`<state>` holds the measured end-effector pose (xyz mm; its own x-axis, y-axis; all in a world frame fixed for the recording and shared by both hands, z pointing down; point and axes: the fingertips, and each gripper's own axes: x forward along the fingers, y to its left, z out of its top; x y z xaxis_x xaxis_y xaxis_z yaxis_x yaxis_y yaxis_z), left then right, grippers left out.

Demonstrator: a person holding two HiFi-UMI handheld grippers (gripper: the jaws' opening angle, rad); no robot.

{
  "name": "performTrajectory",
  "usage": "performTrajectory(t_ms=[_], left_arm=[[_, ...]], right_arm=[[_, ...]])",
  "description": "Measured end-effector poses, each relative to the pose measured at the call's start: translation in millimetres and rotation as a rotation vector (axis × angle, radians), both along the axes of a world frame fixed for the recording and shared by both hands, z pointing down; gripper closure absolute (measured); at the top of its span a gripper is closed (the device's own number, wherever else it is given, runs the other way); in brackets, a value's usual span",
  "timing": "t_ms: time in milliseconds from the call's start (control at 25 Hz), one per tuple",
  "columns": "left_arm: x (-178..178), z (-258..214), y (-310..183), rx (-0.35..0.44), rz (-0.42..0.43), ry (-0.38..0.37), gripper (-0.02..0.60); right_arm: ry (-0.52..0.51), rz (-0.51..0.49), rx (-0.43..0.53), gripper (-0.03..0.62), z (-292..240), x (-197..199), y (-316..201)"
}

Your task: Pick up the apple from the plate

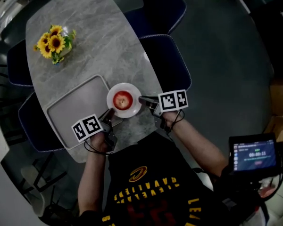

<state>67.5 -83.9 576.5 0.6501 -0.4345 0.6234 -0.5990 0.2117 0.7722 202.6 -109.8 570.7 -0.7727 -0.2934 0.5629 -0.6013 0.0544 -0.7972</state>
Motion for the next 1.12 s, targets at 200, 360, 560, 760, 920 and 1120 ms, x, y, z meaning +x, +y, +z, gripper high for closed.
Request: performTrajectory(t_ms=[200, 360, 560, 760, 920, 1120], left_arm=[[11, 1, -11, -0.004, -0.012, -0.006, 0.543], [26, 5, -27, -0.008, -0.016, -0.015, 0.543], [26, 3, -24, -0.004, -0.013, -0.015, 0.543], [39, -1, -22, 0.007, 0.002, -0.009, 0.543], [46, -4, -22, 0.010, 0.010, 0.001, 0.543], [54, -15, -21, 0.022, 0.019, 0.026, 0.548]], right_arm=[[-0.005, -0.013, 0.001, 0.560, 2, 11, -14], [-0.010, -0.019, -0.003, 0.560, 7, 26, -31], [-0.013, -0.020, 0.003, 0.560, 6, 26, -31], [-0.028, -0.011, 0.009, 0.561, 2, 39, -28], [-0.043, -0.002, 0.011, 0.560, -1, 46, -27], [-0.060, 0.008, 0.008, 0.561, -9, 54, -26]])
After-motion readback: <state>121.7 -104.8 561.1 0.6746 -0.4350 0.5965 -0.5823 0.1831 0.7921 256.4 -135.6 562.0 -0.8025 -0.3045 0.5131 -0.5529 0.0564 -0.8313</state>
